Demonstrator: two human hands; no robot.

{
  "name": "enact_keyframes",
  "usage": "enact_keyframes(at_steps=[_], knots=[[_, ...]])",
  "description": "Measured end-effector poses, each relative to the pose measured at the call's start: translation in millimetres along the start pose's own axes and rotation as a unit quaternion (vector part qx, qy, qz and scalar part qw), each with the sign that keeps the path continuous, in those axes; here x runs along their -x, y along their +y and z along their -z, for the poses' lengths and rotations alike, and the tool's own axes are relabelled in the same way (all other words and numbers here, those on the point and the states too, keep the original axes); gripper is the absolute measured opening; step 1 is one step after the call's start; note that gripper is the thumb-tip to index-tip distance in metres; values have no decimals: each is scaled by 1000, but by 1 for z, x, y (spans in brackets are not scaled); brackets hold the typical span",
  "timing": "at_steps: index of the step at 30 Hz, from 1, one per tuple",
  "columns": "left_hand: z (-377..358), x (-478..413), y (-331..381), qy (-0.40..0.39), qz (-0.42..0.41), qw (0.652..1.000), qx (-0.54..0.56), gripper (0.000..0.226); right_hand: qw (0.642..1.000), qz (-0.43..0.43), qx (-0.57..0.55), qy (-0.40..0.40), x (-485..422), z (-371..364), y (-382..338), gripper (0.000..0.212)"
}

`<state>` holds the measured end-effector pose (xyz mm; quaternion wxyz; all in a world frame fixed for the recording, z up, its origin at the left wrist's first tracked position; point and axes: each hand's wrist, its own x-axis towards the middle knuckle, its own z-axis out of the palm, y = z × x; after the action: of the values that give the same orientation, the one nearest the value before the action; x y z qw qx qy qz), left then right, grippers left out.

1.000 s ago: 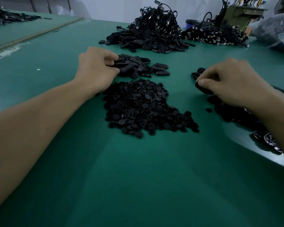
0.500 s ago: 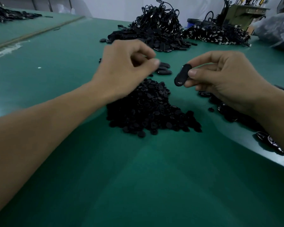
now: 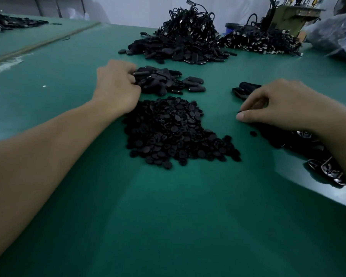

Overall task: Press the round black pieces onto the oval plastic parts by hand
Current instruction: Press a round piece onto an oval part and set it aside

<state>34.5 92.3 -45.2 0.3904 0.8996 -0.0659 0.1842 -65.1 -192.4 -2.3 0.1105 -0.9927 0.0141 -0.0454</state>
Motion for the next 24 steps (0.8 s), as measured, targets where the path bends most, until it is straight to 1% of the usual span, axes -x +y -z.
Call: enact_keyframes(at_steps=[1, 2, 3, 4, 5, 8, 9, 11, 13, 16, 19, 24], knots=[[-1, -1, 0, 2, 13, 1000, 18, 28, 1000, 10, 4, 9, -1, -1, -1, 15], [-1, -2, 0, 8, 17, 999, 38, 28, 999, 22, 13, 20, -2, -2, -2, 14], [-2, -2, 0, 11, 18, 998, 52, 40, 999, 31, 23, 31, -3, -4, -2, 15], [-3, -2, -1, 13, 13, 998, 64, 46, 998, 35, 32, 44, -3, -6, -2, 17], [-3, -2, -2, 14, 4, 997, 70, 47, 997, 36, 36, 62, -4, -6, -2, 19], [-3, 0, -2, 24, -29, 997, 67, 39, 990, 26, 27, 139, -6, -5, 1, 26], [-3, 1, -1, 26, -45, 997, 65, 34, 986, 20, 1, 163, -6, -4, 2, 25], [-3, 5, 3, 27, -79, 994, 64, 26, 977, 10, -108, 184, -5, -5, 2, 16], [-2, 8, 8, 26, -108, 992, 58, 21, 960, 7, -224, 165, -6, -8, 0, 10], [-1, 16, 18, 26, -144, 988, 55, 19, 933, 5, -331, 138, -9, -12, 0, 12], [0, 25, 29, 21, -166, 983, 71, 16, 907, 21, -406, 111, -9, -11, -4, 20], [-2, 38, 43, -9, -194, 976, 102, 5, 869, 40, -490, 60, -3, -12, -16, 15]])
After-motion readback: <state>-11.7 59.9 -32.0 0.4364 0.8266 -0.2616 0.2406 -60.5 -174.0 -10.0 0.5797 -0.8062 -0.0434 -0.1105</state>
